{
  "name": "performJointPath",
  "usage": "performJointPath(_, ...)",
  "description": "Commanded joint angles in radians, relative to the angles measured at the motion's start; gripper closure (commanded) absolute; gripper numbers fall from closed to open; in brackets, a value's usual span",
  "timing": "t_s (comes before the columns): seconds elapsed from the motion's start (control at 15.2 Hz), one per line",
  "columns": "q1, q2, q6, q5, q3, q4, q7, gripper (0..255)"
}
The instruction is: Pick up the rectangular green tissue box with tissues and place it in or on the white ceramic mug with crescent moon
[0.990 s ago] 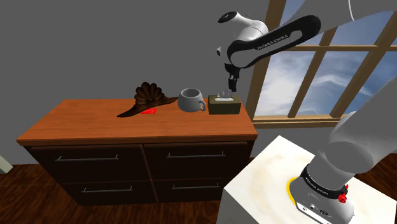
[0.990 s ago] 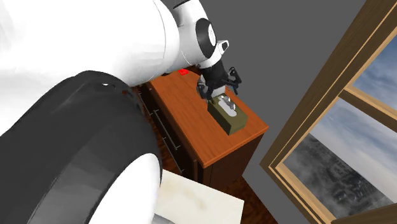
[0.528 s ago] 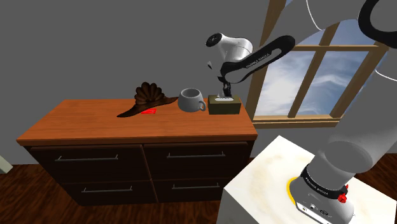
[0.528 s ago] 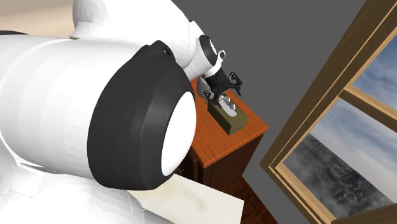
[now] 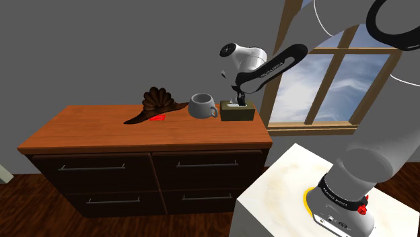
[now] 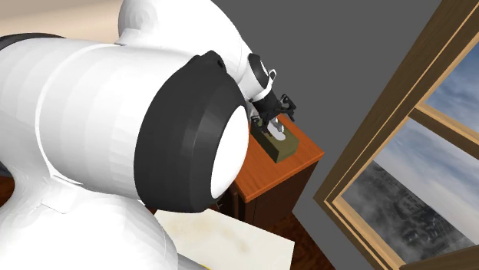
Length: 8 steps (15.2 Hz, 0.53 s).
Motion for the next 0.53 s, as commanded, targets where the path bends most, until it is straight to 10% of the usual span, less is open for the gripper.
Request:
performJointPath(0.0, 0.0, 0.001, 0.002, -0.001, 0.0, -0.001, 0.001, 0)
performJointPath(0.26, 0.0, 0.001, 0.002, -0.001, 0.0, -0.001, 0.001, 0)
performJointPath(0.33, 0.0, 0.001, 0.002, -0.001, 0.0, -0.001, 0.001, 255)
performJointPath(0.46, 0.0, 0.001, 0.002, -0.001, 0.0, -0.001, 0.001, 255)
